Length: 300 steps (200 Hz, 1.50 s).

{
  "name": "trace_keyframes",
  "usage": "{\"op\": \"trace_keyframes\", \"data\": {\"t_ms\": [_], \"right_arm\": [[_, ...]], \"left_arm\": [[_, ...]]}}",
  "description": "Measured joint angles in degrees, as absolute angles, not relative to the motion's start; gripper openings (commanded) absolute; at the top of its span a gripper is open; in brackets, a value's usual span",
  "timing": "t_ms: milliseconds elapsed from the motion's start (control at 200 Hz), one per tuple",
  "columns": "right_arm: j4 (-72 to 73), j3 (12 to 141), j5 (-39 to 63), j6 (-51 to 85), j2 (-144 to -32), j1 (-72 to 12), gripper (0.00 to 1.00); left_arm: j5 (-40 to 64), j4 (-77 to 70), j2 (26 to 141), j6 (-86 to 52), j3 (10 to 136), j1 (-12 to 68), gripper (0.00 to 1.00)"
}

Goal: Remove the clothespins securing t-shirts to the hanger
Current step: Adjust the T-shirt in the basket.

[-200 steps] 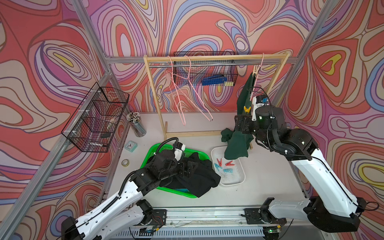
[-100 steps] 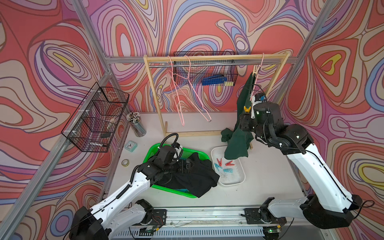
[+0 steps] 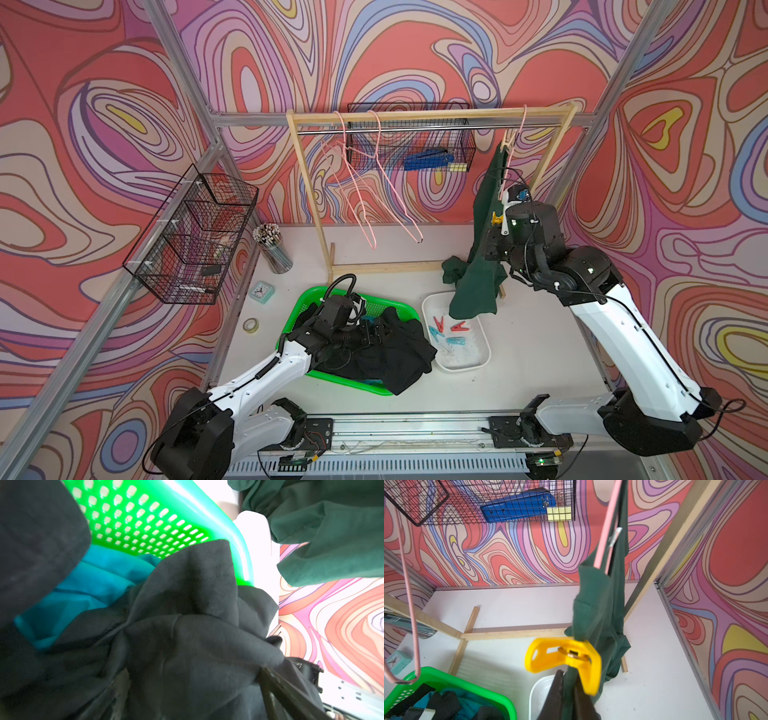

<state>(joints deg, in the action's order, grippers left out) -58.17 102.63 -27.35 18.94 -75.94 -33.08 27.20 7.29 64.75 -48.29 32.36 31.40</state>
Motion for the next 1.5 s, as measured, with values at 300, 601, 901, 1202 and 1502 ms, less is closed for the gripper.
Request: {"op": "trace_keyframes", "data": {"t_ms": [300, 601, 901, 1202, 1502], "right_arm": [[-55.9, 102.6, -27.0, 15.2, -75.5, -32.0, 0.0], [-50.3, 102.6, -26.5, 9.9, -74.4, -31.2, 0.0], [-48.4, 107.4, -29.9, 4.6, -73.6, -31.2, 0.0], [-48.6, 108.7, -32.6, 2.9, -70.6, -31.2, 0.0], [-55.0, 113.4, -33.7, 2.9, -68.6, -31.2, 0.0]], "left_arm": [[26.7, -8.6, 69.2, -58.5, 26.2, 31.4, 0.96], [22.0, -12.4, 70.2, -64.6, 26.1, 32.0, 0.96], [14.4, -14.0, 75.8, -67.8, 29.6, 36.1, 0.95], [9.5, -16.7, 81.5, -69.8, 34.1, 39.4, 0.94], [4.1, -14.5, 80.4, -69.2, 37.9, 39.4, 0.95]]}}
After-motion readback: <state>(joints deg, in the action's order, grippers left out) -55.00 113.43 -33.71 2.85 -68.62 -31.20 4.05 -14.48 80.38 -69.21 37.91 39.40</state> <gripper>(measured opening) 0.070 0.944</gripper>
